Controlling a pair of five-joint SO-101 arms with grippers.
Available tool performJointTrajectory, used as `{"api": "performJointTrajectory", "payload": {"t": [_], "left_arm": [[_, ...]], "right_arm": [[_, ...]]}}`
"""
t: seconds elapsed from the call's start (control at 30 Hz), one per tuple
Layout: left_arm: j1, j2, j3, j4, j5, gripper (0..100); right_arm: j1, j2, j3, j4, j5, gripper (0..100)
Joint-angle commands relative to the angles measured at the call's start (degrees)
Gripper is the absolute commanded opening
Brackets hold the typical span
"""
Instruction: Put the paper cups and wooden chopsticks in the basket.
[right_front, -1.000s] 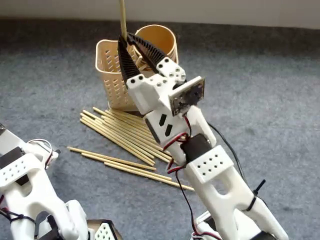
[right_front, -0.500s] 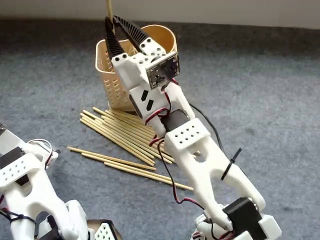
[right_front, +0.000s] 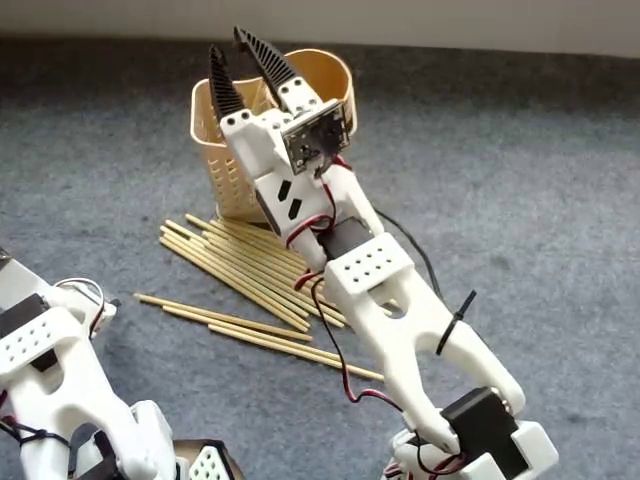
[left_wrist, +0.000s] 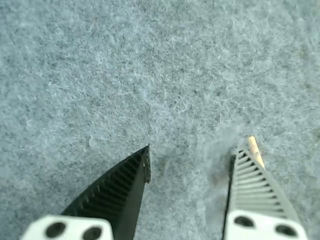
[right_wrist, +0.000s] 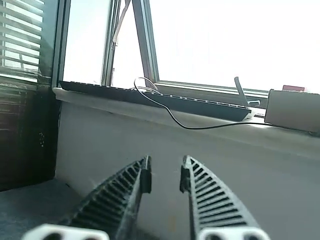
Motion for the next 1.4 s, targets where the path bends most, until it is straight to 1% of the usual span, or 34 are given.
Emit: {"api": "performJointTrajectory", "payload": {"t": [0.0, 0.17, 0.23, 0.43, 0.53, 0.8, 0.9, 1.07, 1.23, 1.37], "left_arm": [[-0.57, -0.22, -0.22, -0.79, 0.18, 25], [-0.57, -0.22, -0.22, -0.79, 0.18, 25], [-0.57, -0.22, -0.22, -0.79, 0.18, 25], [-0.66, -0.22, -0.22, -0.79, 0.18, 25], [-0.66, -0.22, -0.13, -0.88, 0.18, 25], [-0.75, -0.22, -0.13, -0.88, 0.18, 25], [-2.24, -0.22, -0.31, -0.88, 0.18, 25], [-4.7, -0.22, -0.04, -3.16, 0.18, 25], [-4.7, -0.22, -0.04, -3.16, 0.18, 25], [-4.79, -0.22, -0.04, -3.16, 0.18, 25]], "right_arm": [[0.57, -0.84, -2.95, 0.84, 0.53, 10.9], [0.04, -5.76, -2.07, 1.45, 0.35, 10.9], [-0.57, -8.57, -0.92, 5.14, 0.26, 10.9], [-1.71, -18.42, 0.92, 21.41, 0.18, 10.9], [-1.89, -23.16, 3.47, 27.82, 0.18, 10.9], [-2.77, -33.45, 14.55, 34.51, 0.18, 10.8], [-3.65, -36.53, 19.3, 37.49, 0.18, 10.8], [-6.9, -40.84, 27.38, 44.18, 0.18, 10.8], [-11.91, -41.1, 32.66, 51.74, 0.18, 10.8], [-14.81, -41.01, 35.74, 55.6, 0.18, 10.8]]}}
